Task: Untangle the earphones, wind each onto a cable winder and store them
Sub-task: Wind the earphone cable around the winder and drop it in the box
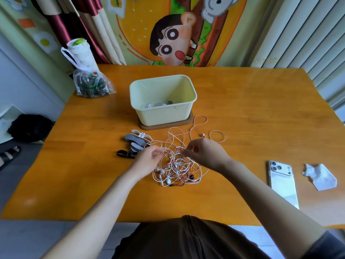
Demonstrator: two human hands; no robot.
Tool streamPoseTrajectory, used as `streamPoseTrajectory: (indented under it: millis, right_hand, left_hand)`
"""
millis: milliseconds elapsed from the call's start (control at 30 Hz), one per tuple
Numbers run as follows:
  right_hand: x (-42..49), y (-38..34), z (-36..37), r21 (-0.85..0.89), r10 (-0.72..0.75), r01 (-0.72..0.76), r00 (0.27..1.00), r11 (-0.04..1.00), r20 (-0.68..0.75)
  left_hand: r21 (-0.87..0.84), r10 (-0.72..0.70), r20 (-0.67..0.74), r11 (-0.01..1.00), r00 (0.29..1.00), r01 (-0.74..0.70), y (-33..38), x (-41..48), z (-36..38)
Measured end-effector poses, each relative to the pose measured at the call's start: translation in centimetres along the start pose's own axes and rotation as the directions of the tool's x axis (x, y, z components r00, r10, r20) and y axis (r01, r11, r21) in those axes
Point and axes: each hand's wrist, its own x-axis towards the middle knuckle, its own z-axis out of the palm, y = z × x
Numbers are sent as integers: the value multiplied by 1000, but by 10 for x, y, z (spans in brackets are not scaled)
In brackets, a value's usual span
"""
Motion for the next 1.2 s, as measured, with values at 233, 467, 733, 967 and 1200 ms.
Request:
streamPoseTrajectory:
  millis: [233, 467, 733, 967, 1200]
  right_hand:
    - [4, -9, -4, 173, -65, 67, 998, 983, -21]
    - [-1, 26, -10, 226, 22, -36, 998, 973, 67]
    - [-5, 47, -22, 227, 164, -150, 985, 962, -46]
    - [2, 11, -15, 195, 16, -3, 998, 981, -66]
    - [4, 0, -21, 262, -22, 39, 997, 964, -70]
  left_hand:
    - [-376, 90, 117, 926, 989, -40, 48, -9, 5]
    - [-393, -69, -11, 918, 998, 59, 25, -8, -14]
    - [-84, -255, -91, 965, 963, 248, -38, 11, -13]
    - [-58, 154, -88, 986, 984, -159, 23, 2, 1]
    - [-196, 262, 64, 949, 963, -246, 56, -3, -1]
